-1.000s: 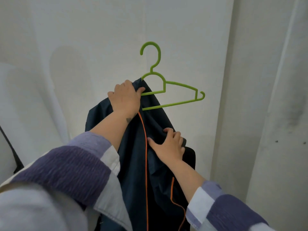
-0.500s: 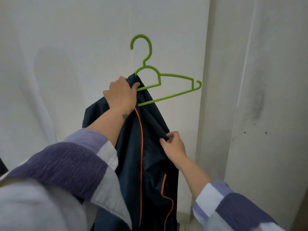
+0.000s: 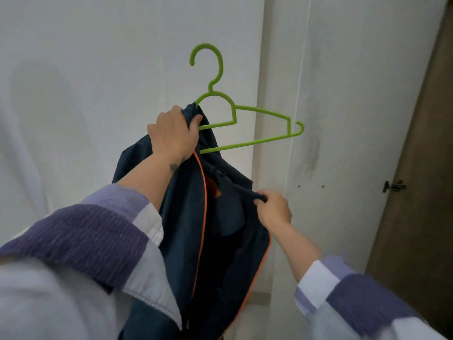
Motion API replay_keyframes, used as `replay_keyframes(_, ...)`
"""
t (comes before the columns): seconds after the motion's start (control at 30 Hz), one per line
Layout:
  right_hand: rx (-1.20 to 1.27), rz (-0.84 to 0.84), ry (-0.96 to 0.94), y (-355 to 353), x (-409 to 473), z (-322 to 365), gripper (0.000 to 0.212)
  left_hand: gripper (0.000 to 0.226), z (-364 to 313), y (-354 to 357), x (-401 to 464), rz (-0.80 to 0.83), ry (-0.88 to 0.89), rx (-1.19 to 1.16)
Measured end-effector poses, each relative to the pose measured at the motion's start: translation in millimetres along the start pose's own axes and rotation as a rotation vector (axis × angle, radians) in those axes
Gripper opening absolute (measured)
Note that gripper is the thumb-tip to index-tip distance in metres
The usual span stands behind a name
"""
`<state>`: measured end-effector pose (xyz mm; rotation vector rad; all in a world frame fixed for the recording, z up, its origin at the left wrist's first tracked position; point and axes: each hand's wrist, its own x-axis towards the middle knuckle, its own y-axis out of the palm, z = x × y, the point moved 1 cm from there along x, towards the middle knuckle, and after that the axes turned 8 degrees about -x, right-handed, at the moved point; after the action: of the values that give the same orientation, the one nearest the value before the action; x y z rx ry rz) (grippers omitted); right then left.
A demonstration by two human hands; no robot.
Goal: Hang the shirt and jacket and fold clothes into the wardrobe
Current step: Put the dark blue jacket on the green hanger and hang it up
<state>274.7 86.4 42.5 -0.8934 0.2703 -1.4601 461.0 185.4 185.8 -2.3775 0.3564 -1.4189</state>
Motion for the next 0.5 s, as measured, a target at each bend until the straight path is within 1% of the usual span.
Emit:
replay_keyframes(0.07, -0.055, -0.054, 0.003, -27, -1, -12, 0.022, 0.046, -9, -2, -16, 0.014, 0.008, -0.014)
replay_keyframes(0.17, -0.038, -0.117, 0.027, -56, -10, -25, 0.022, 0.046, -27, -6, -37, 0.029, 0.014, -0.065)
replay_keyframes(0.27, 0.056, -0.174, 0.066, -72, -15, -34, 0.022, 0.046, -53, -14, -47, 0.023, 0.026, -0.119)
replay_keyframes(0.33, 0.129, -0.226, 0.043, -84, -15, -36, 0.021, 0.046, -68, -22, -47, 0.012, 0.043, -0.146)
replay_keyframes(0.4, 0.151, -0.254, -0.023, -98, -18, -39, 0.021, 0.045, -81, -29, -44, -0.012, 0.042, -0.184)
replay_keyframes(0.43, 0.138, -0.235, -0.046, -103, -23, -42, 0.027, 0.045, -87, -33, -42, -0.028, 0.034, -0.208)
replay_keyframes(0.47, 0.099, -0.193, -0.027, -103, -29, -49, 0.042, 0.045, -92, -36, -41, -0.039, 0.024, -0.23)
replay_keyframes(0.5, 0.05, -0.116, 0.043, -99, -36, -60, 0.059, 0.045, -97, -38, -40, -0.043, 0.017, -0.246)
